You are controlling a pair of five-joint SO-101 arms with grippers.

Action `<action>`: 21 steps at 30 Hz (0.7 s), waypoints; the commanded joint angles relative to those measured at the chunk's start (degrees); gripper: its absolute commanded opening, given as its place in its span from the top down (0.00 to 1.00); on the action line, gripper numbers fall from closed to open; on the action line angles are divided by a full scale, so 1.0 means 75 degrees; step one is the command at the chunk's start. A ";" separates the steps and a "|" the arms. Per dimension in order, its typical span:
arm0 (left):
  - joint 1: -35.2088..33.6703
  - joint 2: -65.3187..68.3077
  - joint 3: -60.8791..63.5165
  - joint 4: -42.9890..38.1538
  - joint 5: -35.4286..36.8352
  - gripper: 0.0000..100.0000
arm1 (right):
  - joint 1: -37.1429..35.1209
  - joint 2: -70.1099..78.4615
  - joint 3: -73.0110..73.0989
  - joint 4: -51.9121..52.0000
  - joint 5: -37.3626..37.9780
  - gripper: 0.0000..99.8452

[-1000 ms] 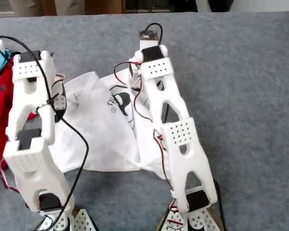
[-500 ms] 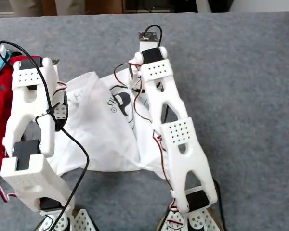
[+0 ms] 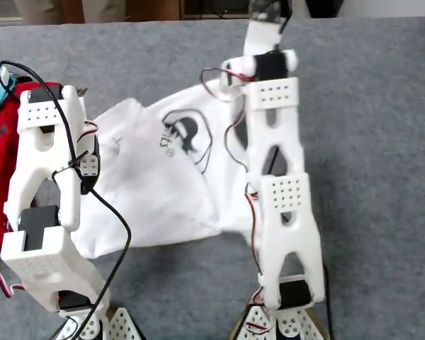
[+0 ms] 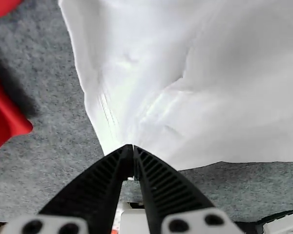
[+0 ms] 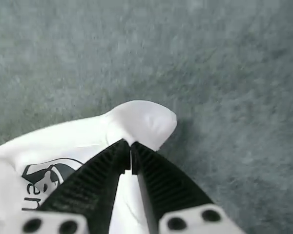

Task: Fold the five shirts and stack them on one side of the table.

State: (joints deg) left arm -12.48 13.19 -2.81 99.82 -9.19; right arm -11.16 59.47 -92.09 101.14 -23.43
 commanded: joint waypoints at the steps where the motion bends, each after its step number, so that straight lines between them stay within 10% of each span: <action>1: -0.0023 -0.0404 0.0012 0.0129 -0.0059 0.98 | 0.0463 -0.1143 -0.0416 0.0082 0.0234 0.99; 21: -0.0012 -0.0510 0.0410 0.0129 0.0012 0.98 | 0.0100 -0.5163 -0.0404 -0.0926 0.1618 0.99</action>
State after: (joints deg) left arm -12.48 12.57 1.23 99.82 -9.19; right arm -7.03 30.37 -92.35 96.75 -14.29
